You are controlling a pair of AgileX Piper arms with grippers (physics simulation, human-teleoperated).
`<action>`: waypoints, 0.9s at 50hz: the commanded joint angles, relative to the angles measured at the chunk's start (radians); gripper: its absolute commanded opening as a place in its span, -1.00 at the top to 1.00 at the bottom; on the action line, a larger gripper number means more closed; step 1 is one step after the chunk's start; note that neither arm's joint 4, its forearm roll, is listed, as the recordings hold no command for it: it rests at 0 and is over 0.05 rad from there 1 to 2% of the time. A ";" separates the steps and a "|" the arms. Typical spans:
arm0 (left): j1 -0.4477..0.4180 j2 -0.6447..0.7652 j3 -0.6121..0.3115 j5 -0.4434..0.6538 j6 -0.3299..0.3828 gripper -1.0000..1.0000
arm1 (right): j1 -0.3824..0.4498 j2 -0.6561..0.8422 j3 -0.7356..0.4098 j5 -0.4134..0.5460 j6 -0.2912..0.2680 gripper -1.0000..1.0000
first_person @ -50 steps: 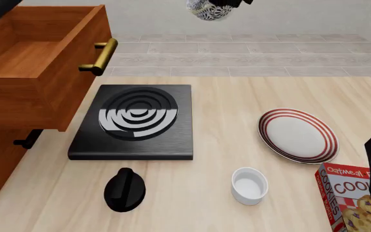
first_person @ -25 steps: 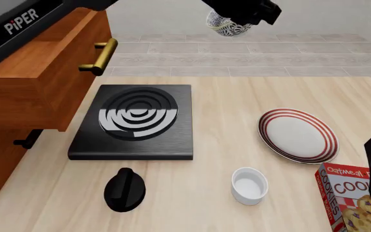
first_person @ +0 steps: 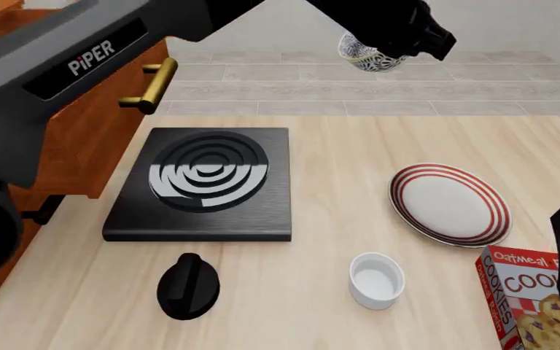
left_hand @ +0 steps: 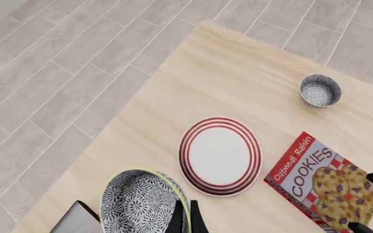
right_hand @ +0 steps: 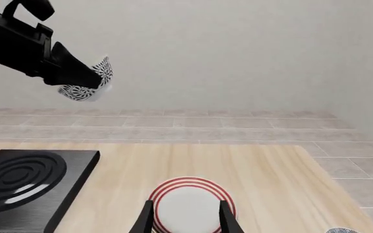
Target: Pick the akita bowl in the top layer of the wooden cabinet and place it on the plate.
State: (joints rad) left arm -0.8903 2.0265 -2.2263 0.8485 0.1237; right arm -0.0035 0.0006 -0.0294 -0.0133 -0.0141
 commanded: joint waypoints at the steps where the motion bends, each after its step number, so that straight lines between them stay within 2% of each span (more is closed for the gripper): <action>1: -0.023 0.028 -0.018 -0.015 -0.006 1.00 | 0.000 0.000 -0.001 0.000 0.001 -1.00; 11: -0.044 0.060 -0.054 -0.011 -0.015 1.00 | -0.001 0.000 -0.001 0.000 0.003 -1.00; 45: -0.115 0.124 -0.066 -0.068 -0.097 1.00 | -0.006 0.000 -0.001 0.005 0.011 -1.00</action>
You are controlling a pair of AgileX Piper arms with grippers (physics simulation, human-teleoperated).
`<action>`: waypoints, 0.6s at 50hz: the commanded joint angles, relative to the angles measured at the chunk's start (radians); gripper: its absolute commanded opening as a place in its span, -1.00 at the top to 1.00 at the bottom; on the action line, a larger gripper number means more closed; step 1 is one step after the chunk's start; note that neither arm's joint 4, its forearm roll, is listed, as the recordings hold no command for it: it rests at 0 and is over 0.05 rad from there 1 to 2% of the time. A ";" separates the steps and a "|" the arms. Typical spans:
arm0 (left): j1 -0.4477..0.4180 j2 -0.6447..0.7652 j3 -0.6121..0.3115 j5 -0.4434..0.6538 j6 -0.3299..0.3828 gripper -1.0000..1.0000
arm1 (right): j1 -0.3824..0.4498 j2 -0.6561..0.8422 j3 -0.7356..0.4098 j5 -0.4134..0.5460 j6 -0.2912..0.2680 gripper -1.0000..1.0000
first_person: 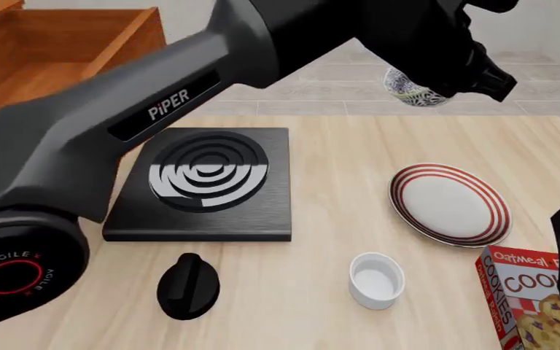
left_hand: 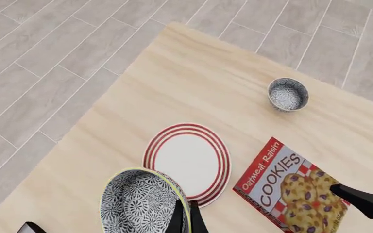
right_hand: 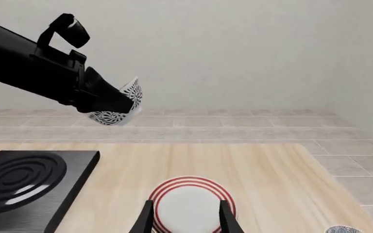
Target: Pick the akita bowl in the top layer of the wooden cabinet and place it on the plate.
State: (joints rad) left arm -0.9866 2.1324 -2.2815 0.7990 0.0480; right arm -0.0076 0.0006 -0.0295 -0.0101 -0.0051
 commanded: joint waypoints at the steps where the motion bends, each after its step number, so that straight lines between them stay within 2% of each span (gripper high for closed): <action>1: -0.019 0.020 -0.012 -0.019 -0.022 1.00 | -0.002 0.000 -0.001 0.002 0.002 -1.00; 17: -0.039 0.045 0.002 -0.053 -0.056 1.00 | -0.003 0.000 -0.001 0.001 0.004 -1.00; 30: -0.039 0.113 -0.061 -0.043 -0.067 1.00 | -0.007 0.000 0.001 0.003 0.008 -1.00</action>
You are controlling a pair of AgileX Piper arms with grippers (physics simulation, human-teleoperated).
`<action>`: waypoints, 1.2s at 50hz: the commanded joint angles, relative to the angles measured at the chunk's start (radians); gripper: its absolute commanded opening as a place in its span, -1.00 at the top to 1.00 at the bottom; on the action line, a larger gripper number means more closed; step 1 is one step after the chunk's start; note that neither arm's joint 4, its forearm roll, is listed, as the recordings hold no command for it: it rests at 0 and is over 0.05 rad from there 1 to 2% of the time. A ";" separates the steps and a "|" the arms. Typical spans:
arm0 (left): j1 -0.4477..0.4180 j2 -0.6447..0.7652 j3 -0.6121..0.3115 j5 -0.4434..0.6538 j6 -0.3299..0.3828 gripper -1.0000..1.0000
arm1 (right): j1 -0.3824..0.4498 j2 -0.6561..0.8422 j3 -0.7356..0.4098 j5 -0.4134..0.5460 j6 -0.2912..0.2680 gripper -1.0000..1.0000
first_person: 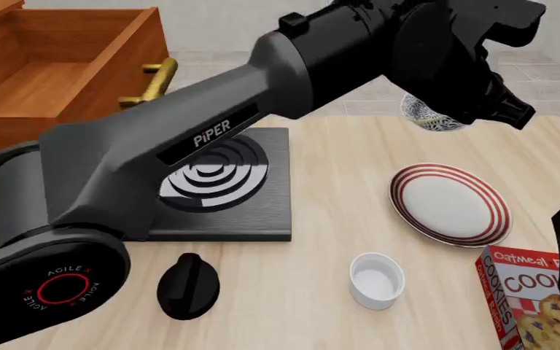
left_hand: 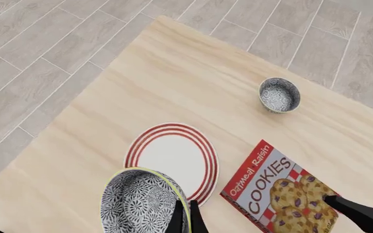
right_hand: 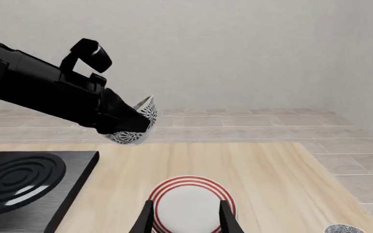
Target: Pick the akita bowl in the top layer of the wooden cabinet and place it on the plate.
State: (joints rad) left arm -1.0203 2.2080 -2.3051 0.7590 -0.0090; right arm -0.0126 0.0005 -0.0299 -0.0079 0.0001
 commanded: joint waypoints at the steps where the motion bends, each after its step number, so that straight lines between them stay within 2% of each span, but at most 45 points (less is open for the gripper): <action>1: -0.006 0.039 -0.037 -0.005 -0.010 1.00 | -0.002 0.000 0.001 0.001 0.003 -1.00; 26: -0.018 0.127 -0.062 -0.036 -0.049 1.00 | -0.008 0.001 0.000 0.006 0.013 -1.00; 37: -0.023 0.151 -0.047 -0.057 -0.067 1.00 | -0.009 0.000 0.002 0.007 0.017 -1.00; 52: -0.022 0.216 -0.083 -0.052 -0.075 1.00 | -0.014 0.001 0.004 0.009 0.024 -1.00; 60: -0.015 0.265 -0.139 -0.027 -0.071 1.00 | -0.015 0.001 0.004 0.010 0.028 -1.00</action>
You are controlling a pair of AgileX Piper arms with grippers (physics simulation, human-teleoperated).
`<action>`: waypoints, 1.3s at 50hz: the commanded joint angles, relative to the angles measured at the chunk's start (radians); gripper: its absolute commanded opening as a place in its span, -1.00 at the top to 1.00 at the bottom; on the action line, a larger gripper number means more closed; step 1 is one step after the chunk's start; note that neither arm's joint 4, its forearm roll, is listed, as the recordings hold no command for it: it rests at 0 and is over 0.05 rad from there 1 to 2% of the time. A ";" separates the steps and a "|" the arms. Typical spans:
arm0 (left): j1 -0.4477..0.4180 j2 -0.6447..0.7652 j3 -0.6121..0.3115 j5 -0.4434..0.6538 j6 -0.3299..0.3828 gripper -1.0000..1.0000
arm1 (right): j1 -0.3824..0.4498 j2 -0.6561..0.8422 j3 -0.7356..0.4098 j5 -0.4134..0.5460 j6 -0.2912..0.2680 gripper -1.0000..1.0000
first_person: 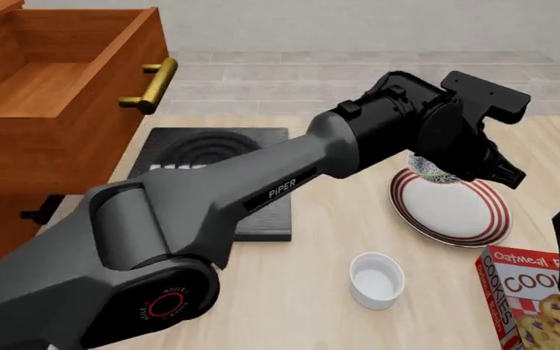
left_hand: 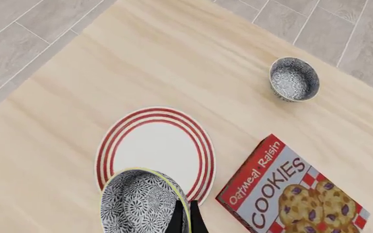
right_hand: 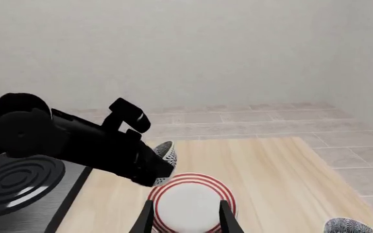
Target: Pick the akita bowl in the top layer of the wooden cabinet and place it on the plate.
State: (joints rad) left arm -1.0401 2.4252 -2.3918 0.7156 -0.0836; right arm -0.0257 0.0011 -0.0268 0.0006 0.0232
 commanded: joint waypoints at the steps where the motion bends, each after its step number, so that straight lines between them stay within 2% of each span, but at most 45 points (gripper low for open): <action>1: 0.006 0.053 -0.055 0.017 0.003 1.00 | -0.002 0.000 0.001 0.001 0.006 -1.00; 37: 0.015 0.210 -0.233 0.089 0.003 1.00 | -0.011 0.002 -0.001 0.012 0.029 -1.00; 51: 0.010 0.311 -0.396 0.164 0.000 1.00 | -0.017 0.000 0.004 0.014 0.040 -1.00; 60: -0.008 0.302 -0.365 0.131 -0.017 1.00 | -0.020 0.001 0.008 0.012 0.048 -1.00; 65: -0.015 0.274 -0.293 0.081 -0.025 1.00 | -0.021 0.001 0.010 0.013 0.051 -1.00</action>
State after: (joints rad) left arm -1.0416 2.7170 -2.7279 0.8408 -0.0980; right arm -0.0439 0.0020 -0.0208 0.0132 0.0670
